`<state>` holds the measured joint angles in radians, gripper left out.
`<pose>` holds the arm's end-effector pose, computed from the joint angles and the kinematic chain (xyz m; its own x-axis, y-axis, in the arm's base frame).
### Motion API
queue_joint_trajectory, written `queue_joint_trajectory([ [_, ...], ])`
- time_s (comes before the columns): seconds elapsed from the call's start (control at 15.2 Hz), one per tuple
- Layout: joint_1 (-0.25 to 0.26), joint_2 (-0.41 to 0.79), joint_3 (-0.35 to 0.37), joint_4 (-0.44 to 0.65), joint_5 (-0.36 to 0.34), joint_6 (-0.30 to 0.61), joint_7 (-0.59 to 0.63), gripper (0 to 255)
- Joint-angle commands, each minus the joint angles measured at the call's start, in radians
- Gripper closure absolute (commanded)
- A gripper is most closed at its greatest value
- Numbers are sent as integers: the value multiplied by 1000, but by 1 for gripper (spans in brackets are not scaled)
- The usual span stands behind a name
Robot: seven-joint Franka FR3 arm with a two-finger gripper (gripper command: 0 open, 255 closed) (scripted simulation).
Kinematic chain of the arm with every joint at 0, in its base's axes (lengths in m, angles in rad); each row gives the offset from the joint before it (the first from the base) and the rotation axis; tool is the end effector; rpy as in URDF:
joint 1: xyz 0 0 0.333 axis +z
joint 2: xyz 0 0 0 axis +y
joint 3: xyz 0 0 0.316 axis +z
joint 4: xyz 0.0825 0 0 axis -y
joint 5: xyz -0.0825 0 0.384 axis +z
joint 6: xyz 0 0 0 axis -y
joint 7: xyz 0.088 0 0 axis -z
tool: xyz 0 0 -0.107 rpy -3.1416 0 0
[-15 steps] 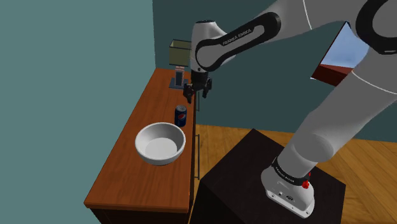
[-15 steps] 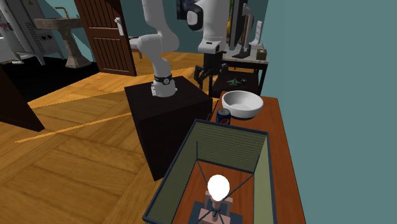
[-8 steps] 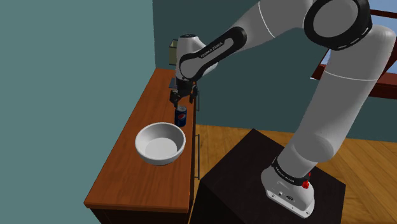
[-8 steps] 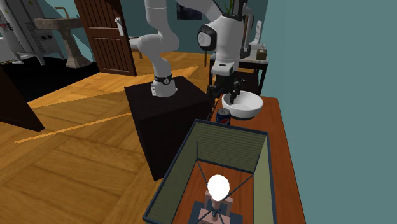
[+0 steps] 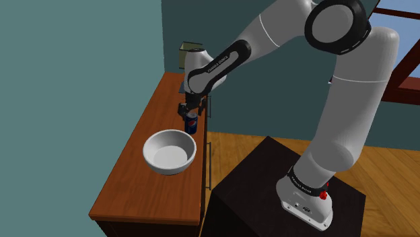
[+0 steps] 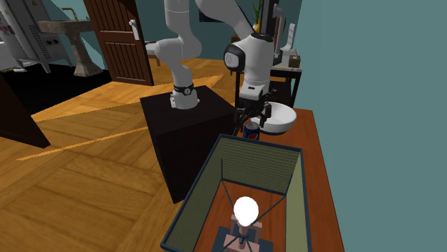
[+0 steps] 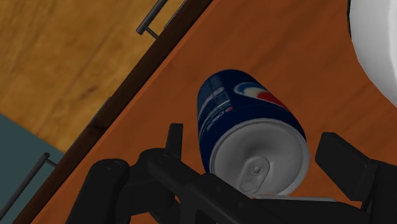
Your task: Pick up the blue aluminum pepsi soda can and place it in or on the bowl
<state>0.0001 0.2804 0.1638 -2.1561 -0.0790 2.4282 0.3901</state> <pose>0.5584 0.0914 0.2692 0.9851 -0.1717 -0.0009 -0.1717 -0.9851 0.0072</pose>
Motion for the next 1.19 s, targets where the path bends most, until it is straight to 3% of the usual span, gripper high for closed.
queue_joint_trajectory([
  [0.0, 2, 11, -1, -2, -3, 14, 4, 0],
  [0.46, 2, 11, -1, -2, -3, 14, 4, 0],
  [0.53, 2, 11, -1, -2, -3, 14, 4, 255],
  [1.12, 2, 11, -1, -2, -3, 14, 4, 255],
])
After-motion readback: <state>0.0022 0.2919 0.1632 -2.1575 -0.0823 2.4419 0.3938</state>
